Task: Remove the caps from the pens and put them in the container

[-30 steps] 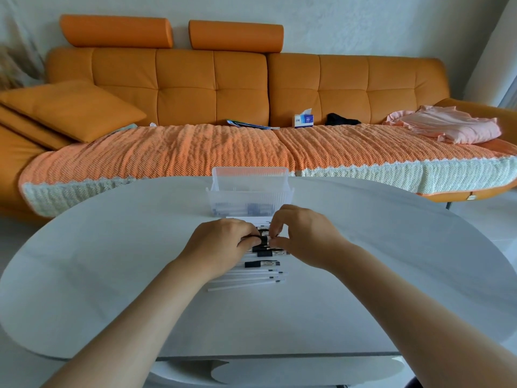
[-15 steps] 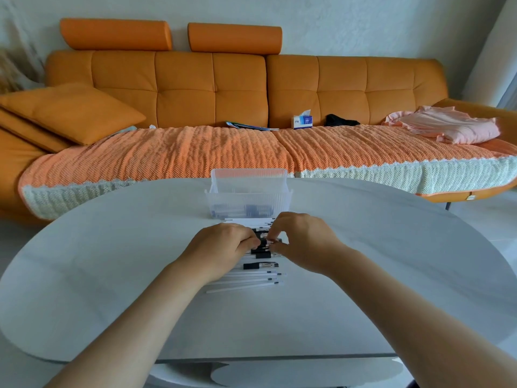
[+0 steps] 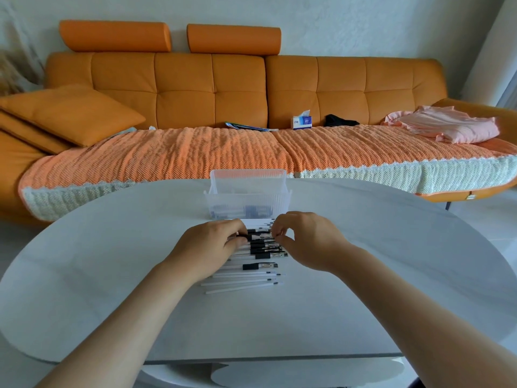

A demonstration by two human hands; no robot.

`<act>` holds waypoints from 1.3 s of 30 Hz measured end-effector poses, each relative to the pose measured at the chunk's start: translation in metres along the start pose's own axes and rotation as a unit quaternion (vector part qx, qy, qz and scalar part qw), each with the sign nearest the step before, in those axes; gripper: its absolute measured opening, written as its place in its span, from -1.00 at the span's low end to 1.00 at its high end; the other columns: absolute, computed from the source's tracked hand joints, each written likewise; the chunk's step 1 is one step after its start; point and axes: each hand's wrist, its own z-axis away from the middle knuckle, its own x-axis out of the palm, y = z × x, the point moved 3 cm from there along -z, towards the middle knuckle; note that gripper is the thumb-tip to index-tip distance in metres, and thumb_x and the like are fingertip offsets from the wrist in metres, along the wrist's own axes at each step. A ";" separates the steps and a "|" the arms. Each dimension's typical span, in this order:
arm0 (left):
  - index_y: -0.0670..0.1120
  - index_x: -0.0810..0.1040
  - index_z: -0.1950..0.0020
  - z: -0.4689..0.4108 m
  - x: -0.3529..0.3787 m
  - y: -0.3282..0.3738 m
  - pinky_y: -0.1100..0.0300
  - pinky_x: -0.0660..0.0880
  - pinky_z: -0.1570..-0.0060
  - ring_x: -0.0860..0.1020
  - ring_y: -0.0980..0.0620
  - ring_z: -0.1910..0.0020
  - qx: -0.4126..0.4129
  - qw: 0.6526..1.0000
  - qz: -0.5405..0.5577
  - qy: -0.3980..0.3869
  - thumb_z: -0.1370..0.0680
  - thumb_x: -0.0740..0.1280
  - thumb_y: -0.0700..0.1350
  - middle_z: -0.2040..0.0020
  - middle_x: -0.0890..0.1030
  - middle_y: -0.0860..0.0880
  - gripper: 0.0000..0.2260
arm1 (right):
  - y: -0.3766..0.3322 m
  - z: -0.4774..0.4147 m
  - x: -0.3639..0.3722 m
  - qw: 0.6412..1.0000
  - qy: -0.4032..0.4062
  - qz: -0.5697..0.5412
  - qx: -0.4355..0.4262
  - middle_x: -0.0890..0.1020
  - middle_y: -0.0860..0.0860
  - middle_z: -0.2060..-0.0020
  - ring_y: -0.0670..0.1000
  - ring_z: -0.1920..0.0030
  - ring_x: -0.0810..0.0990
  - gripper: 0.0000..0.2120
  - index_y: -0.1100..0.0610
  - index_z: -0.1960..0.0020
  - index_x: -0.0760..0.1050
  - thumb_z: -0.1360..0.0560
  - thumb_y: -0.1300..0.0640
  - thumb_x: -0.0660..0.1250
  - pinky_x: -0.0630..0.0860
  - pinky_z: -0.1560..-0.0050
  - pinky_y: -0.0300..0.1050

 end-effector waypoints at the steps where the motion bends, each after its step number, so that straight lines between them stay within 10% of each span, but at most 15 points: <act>1: 0.14 0.53 -0.05 0.001 -0.002 -0.003 0.21 0.42 0.18 0.52 0.15 0.09 -0.003 1.000 0.002 0.003 -0.60 0.26 0.08 0.07 0.57 0.22 -0.90 | 0.001 0.000 0.000 1.000 0.000 -0.004 0.002 0.62 -0.22 0.05 -0.14 0.11 0.55 -0.88 -0.12 -0.02 0.57 -0.58 0.03 0.27 0.47 0.14 -0.20; 21: 0.15 0.55 -0.03 0.008 -0.010 -0.021 0.23 0.40 0.18 0.47 0.18 0.17 -0.003 1.000 -0.014 0.012 -0.57 0.31 0.07 0.06 0.58 0.21 -0.93 | -0.004 -0.005 0.010 0.999 -0.035 0.006 -0.015 0.60 -0.19 0.04 -0.25 0.28 0.46 -0.90 -0.10 0.02 0.56 -0.58 -0.04 0.27 0.33 0.27 -0.33; 34: -0.05 0.61 0.10 0.012 -0.038 -0.047 0.06 0.46 0.14 0.53 -0.04 0.25 -0.071 0.967 -0.088 0.229 -0.51 0.37 -0.13 0.20 0.63 0.06 -0.97 | 0.012 -0.001 0.005 0.999 -0.035 0.009 0.002 0.58 -0.21 0.06 -0.15 0.12 0.53 -0.89 -0.09 0.04 0.54 -0.58 -0.04 0.25 0.40 0.21 -0.29; 39: 0.16 0.65 0.02 0.008 -0.009 -0.008 0.18 0.37 0.15 0.41 0.16 0.15 0.052 0.992 -0.012 0.112 -0.50 0.39 0.06 0.14 0.57 0.26 -0.92 | 0.005 0.001 0.009 0.999 -0.035 -0.009 -0.027 0.59 -0.19 0.10 -0.24 0.26 0.49 -0.91 -0.07 0.06 0.52 -0.58 -0.01 0.26 0.40 0.21 -0.25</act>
